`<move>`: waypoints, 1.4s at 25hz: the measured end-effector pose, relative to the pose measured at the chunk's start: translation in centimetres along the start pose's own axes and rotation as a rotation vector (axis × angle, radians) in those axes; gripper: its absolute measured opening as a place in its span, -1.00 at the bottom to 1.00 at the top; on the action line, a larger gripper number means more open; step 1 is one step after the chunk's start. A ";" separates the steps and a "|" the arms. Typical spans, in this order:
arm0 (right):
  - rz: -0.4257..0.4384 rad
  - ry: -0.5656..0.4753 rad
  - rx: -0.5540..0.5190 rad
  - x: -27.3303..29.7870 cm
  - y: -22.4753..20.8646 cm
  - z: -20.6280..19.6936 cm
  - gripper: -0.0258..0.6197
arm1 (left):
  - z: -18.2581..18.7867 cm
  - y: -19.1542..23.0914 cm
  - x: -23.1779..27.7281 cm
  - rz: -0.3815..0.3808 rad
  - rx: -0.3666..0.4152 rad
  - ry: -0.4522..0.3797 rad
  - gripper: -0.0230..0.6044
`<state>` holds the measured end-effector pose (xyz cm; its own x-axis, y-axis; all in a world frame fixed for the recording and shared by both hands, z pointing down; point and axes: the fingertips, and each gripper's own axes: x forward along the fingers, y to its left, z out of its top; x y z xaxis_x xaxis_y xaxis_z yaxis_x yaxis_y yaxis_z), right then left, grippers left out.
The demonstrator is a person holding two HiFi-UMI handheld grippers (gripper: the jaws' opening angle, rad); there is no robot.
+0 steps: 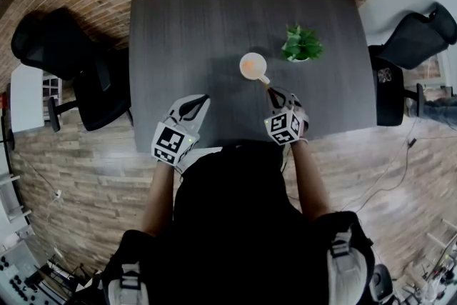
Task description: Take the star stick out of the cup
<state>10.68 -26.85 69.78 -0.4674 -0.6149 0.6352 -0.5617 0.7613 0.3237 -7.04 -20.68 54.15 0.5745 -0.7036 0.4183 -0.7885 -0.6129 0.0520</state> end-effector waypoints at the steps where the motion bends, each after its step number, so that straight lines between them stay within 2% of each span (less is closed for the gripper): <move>1: -0.001 -0.002 0.001 0.0 0.0 0.0 -0.87 | 0.1 0.0 0.0 0.001 0.005 -0.006 -0.92; 6: -0.007 -0.003 -0.003 -0.1 0.0 0.0 -0.87 | -0.2 0.0 -0.1 0.000 -0.012 0.006 -0.92; 13: -0.007 0.005 -0.001 -0.8 0.3 0.2 -0.87 | 0.2 -0.1 -0.4 -0.005 0.018 -0.022 -0.92; 35: -0.093 -0.005 0.001 -4.0 0.7 1.5 -0.87 | 0.3 -0.4 -2.2 -0.043 0.038 -0.061 -0.92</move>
<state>11.16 -24.18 66.37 -0.4170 -0.6838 0.5988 -0.6036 0.7009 0.3800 -7.93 -19.02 52.90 0.6210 -0.6962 0.3601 -0.7543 -0.6556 0.0334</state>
